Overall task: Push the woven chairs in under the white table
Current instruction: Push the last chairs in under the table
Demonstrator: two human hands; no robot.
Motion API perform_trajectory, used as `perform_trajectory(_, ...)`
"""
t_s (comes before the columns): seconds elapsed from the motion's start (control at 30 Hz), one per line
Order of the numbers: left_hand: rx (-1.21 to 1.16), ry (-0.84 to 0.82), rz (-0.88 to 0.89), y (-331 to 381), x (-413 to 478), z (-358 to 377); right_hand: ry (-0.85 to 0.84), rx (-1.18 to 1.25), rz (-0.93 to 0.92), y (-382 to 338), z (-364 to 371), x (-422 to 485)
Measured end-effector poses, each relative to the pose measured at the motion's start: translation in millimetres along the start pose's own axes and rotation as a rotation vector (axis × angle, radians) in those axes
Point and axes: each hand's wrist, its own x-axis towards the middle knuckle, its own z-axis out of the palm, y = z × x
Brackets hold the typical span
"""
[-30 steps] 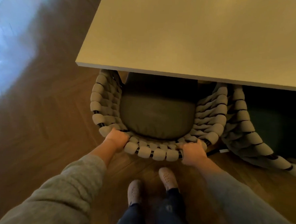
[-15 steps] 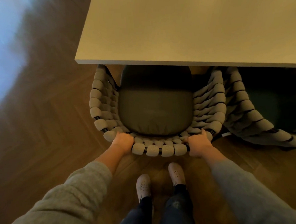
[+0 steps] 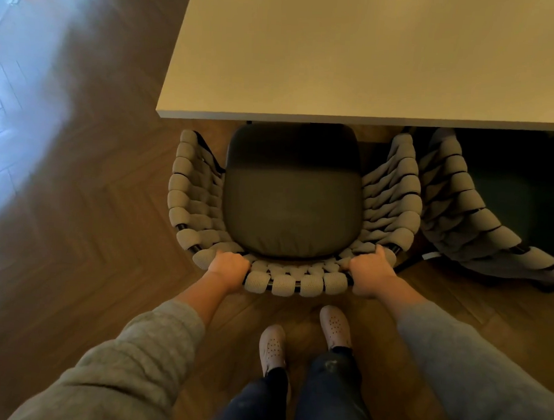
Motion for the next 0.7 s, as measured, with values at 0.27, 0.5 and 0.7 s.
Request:
perform_trajectory(0.27,0.023,-0.012,-0.011,-11.9,7.7,-4.6,-0.007,0.006,-0.012,1.2,-5.2,20.5)
perform_trajectory(0.5,0.013,0.012,-0.014,-23.6,18.0,-10.3,0.010,0.016,0.000,0.2,-20.2,27.6)
perform_trajectory(0.7,0.004,0.016,-0.028,-25.8,23.8,-7.8,-0.002,-0.002,0.003,0.4,-24.2,29.6)
